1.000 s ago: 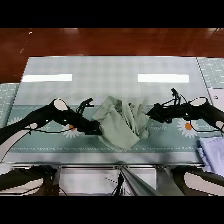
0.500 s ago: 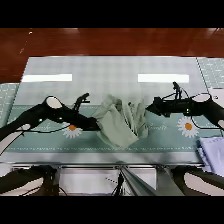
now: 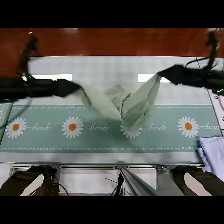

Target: Fold the shirts.

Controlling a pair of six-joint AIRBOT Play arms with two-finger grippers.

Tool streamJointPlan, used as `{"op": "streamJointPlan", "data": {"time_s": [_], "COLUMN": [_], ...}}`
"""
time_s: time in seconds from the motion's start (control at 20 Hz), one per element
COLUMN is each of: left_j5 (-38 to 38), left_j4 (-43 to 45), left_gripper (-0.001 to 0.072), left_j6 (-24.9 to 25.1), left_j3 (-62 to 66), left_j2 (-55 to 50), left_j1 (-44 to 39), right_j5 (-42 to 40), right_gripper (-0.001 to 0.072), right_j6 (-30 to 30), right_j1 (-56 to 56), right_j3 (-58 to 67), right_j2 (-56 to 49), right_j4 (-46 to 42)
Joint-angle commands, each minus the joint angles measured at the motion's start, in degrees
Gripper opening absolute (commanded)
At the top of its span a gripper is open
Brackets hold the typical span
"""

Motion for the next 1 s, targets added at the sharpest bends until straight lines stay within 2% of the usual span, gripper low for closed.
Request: {"op": "streamJointPlan", "data": {"time_s": [0.0, 0.15, 0.25, 0.35, 0.45, 0.6, 0.7, 0.95], "left_j5": [0.42, 2.23, 2.45, 0.85, -3.93, -13.53, -18.78, -25.22], "left_j4": [-0.07, 0.61, 5.66, 13.77, 18.75, 19.02, 19.04, 19.67], "left_gripper": [0.0028, 0.0028, 0.0027, 0.0027, 0.0027, 0.0027, 0.0026, 0.0026], "left_j6": [-0.02, -0.07, -0.37, -4.96, -8.22, -11.39, -12.24, -16.68], "left_j3": [17.90, 33.46, 40.92, 45.51, 47.15, 47.15, 47.15, 46.69], "left_j2": [5.51, 5.57, 5.62, 5.66, 6.05, 6.88, 7.48, 7.65], "left_j1": [3.65, 4.96, 5.53, 5.51, 5.51, 5.51, 5.51, 5.51], "right_j5": [-1.40, -3.82, -4.28, -4.00, -3.10, 0.26, 4.04, 11.87], "right_gripper": [0.0015, 0.0014, 0.0015, 0.0015, 0.0014, 0.0014, 0.0014, 0.0014], "right_j6": [1.70, 3.15, 5.64, 10.01, 14.23, 17.81, 18.03, 18.91], "right_j1": [0.04, 0.04, 0.04, 0.07, 0.07, 0.07, 0.07, 0.07], "right_j3": [11.06, 20.61, 26.60, 31.98, 35.91, 39.82, 41.64, 42.23], "right_j2": [5.62, 8.37, 9.42, 10.58, 12.07, 13.94, 14.49, 13.44], "right_j4": [-0.59, -1.01, -4.24, -10.97, -17.92, -23.87, -26.05, -34.71]}}
